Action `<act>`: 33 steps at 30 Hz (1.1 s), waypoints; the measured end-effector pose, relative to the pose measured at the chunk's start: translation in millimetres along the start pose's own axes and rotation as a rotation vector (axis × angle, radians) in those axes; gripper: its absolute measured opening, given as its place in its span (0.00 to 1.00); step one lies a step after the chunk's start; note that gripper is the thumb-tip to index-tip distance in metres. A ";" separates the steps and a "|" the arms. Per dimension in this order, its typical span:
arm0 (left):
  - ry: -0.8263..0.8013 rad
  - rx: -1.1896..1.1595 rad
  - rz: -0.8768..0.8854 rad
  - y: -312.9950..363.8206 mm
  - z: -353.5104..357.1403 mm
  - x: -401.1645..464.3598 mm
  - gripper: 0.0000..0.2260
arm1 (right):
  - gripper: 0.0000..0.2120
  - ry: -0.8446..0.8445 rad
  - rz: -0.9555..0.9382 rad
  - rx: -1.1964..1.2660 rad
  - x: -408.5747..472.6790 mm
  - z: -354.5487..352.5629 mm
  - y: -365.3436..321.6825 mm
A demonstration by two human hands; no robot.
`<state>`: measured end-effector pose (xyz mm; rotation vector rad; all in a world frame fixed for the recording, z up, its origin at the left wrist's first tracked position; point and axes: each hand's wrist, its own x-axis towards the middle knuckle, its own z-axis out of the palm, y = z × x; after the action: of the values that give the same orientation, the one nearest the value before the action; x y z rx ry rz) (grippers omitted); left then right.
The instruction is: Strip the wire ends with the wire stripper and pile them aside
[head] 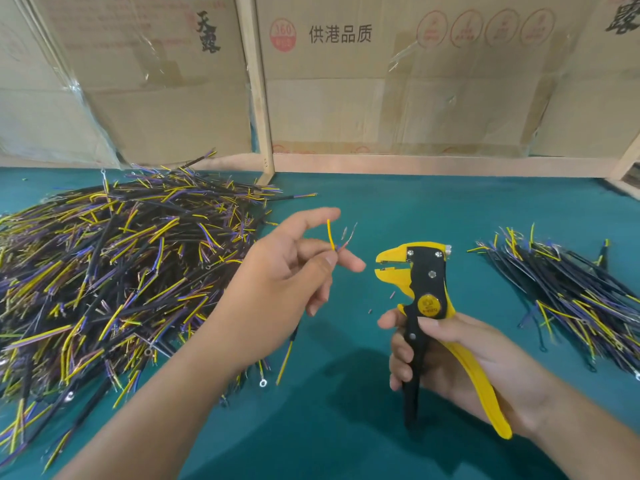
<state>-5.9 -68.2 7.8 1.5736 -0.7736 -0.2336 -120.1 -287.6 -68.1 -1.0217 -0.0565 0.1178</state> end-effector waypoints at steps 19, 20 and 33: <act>-0.006 -0.257 -0.085 -8.3 11.7 1.2 0.12 | 0.21 0.100 0.136 0.033 3.1 23.7 -12.1; -0.017 -0.250 -0.074 -8.3 13.0 0.9 0.12 | 0.22 0.096 0.128 0.032 2.5 23.2 -12.3; -0.022 -0.203 -0.213 -5.8 57.5 7.2 0.11 | 0.14 0.152 0.189 0.111 6.3 24.2 -8.8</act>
<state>-31.3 -118.9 -5.7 1.4617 -0.5795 -0.4709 -115.7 -270.9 -48.1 -0.9212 0.1837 0.2128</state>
